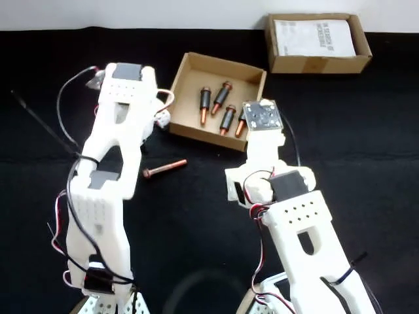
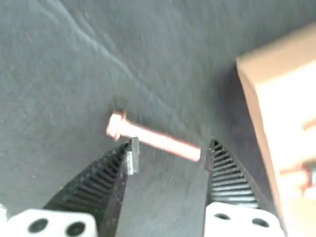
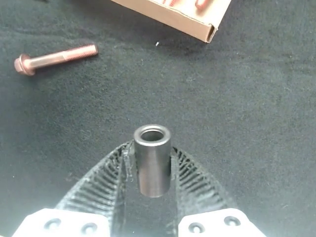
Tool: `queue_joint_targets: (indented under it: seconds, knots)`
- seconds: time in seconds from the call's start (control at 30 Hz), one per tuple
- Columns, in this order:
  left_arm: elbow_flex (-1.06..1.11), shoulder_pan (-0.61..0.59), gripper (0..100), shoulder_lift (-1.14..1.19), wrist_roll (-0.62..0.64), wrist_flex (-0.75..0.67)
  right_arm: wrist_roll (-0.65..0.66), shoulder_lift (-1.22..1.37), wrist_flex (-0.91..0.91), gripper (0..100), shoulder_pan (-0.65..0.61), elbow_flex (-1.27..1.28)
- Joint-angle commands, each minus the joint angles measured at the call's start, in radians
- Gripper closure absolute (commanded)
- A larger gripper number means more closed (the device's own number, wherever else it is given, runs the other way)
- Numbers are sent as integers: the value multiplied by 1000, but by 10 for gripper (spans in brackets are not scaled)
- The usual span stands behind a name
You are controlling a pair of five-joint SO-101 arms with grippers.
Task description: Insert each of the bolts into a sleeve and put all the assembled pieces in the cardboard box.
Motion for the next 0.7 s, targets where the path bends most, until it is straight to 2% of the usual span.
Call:
queue_joint_targets:
  seconds: [0.0, 0.23, 0.4, 0.6, 0.67]
  knots:
    - [74, 45, 769, -185, -44, 9, 9, 2, -13, 992, 8, -4]
    - [268, 108, 769, -280, 51, 5, 9, 12, -13, 992, 7, -4]
    - [506, 162, 769, -280, 129, -5, 8, 13, -8, 992, 5, -4]
    - [644, 157, 767, -280, 367, -245, 8, 15, -12, 992, 5, -4]
    - [674, 157, 766, -280, 384, -307, 8, 15, -10, 992, 5, -4]
